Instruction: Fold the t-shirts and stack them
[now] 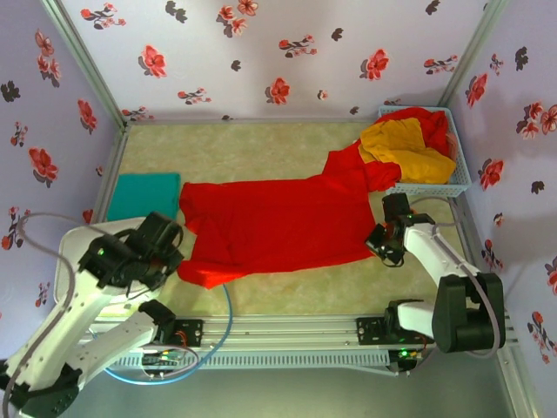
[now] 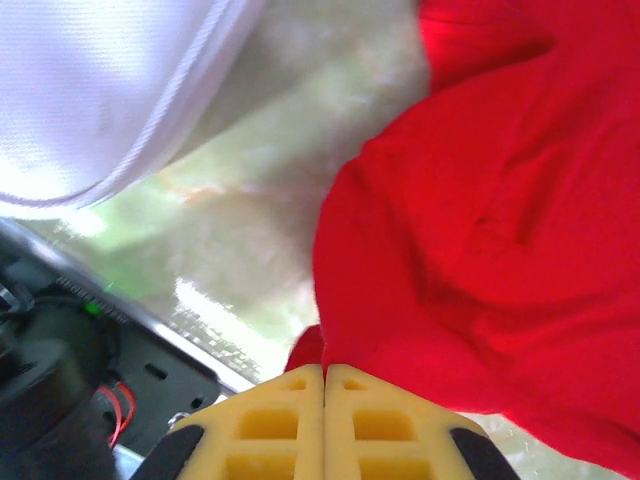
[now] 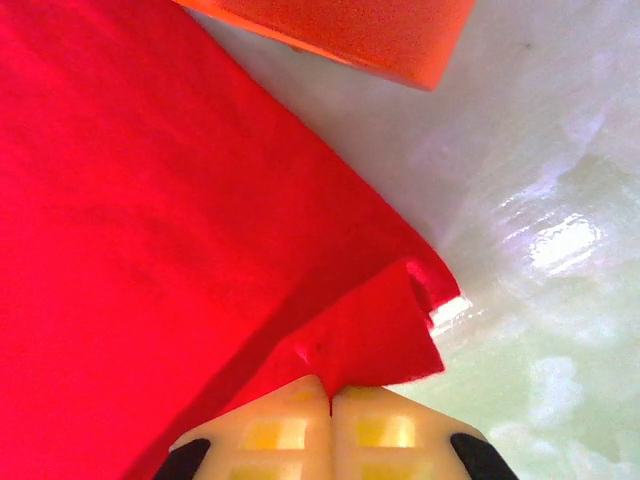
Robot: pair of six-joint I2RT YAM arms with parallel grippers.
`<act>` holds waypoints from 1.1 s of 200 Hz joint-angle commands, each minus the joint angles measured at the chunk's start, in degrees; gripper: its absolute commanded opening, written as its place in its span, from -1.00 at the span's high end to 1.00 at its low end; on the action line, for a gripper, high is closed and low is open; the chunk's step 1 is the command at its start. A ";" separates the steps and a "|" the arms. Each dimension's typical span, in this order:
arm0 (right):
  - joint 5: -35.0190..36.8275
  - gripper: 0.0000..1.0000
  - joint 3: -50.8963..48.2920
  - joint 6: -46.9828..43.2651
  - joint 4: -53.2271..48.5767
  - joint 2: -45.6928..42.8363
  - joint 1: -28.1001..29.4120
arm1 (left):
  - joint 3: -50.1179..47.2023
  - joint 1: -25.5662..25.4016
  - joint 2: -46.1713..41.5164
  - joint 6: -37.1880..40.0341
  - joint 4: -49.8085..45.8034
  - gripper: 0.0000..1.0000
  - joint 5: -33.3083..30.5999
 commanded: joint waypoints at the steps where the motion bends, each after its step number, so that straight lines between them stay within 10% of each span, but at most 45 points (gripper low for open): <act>1: 1.75 1.00 3.26 -1.10 -4.38 -2.36 -0.20 | 4.20 2.18 3.66 8.34 4.99 1.00 -1.91; 85: -0.68 1.00 15.29 -5.54 -4.51 7.03 -0.63 | 10.07 15.38 15.01 25.07 16.69 1.00 8.65; 220: -1.88 1.00 27.61 -6.25 0.75 26.49 -3.05 | 19.53 23.00 34.30 38.14 20.73 1.00 9.94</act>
